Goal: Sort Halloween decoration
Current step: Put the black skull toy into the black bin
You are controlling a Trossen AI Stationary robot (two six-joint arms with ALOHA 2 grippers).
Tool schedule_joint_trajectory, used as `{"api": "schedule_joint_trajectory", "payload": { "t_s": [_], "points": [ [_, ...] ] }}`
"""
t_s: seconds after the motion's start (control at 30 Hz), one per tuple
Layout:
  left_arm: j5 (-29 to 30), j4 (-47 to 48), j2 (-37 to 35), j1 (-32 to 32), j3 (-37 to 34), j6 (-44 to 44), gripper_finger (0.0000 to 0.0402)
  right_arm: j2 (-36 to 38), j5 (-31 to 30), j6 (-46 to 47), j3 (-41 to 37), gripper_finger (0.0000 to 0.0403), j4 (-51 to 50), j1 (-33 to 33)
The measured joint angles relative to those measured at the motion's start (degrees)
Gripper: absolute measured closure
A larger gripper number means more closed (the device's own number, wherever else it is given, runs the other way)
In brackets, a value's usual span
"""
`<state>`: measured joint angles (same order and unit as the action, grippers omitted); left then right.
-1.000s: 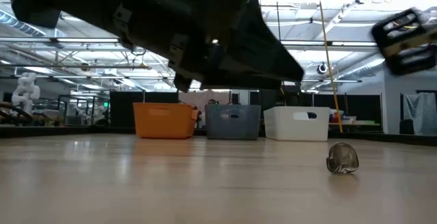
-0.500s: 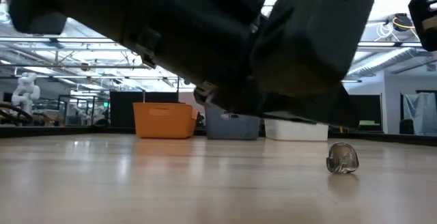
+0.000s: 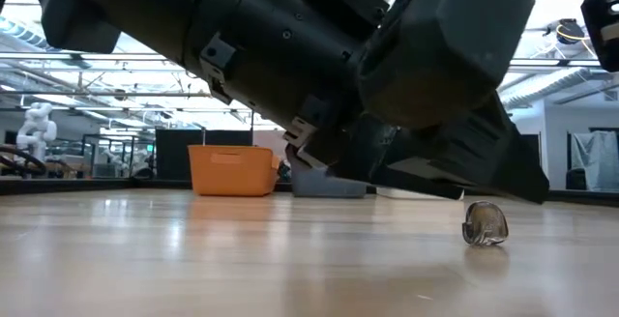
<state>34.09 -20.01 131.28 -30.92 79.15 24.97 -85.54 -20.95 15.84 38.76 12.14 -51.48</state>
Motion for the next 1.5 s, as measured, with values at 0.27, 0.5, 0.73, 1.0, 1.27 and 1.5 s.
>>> {"api": "schedule_joint_trajectory", "payload": {
  "t_s": [0.27, 0.5, 0.73, 1.0, 1.27, 1.5],
  "points": [
    [-2.8, 0.2, 0.7, 1.1, 0.0, 2.2, 0.0173, 0.0, -0.1, 0.0, 0.0, 0.0403, 0.0, 0.0],
    [-4.6, -0.6, 2.3, 1.3, 0.1, 3.3, 0.023, 0.0, -0.2, -0.2, 0.0, 0.0403, 0.0, 0.0],
    [-3.6, -0.1, 2.5, 1.4, 0.1, 1.6, 0.0313, 0.0, -0.4, -0.5, 0.0, 0.0403, 0.0, 0.0],
    [-3.6, -0.1, 2.2, 1.3, 0.1, -2.7, 0.036, 0.0, -1.6, -0.7, 0.0, 0.0403, 0.0, 0.0],
    [3.2, 0.5, -4.4, -0.2, 0.0, -20.4, 0.0356, 0.0, -1.7, -0.9, 0.0, 0.0403, -0.2, 0.0],
    [11.2, 1.3, -14.4, -2.9, 0.0, -41.3, 0.0353, 0.0, -1.8, -1.5, 0.0, 0.0403, -0.1, 0.0]
  ]
}}
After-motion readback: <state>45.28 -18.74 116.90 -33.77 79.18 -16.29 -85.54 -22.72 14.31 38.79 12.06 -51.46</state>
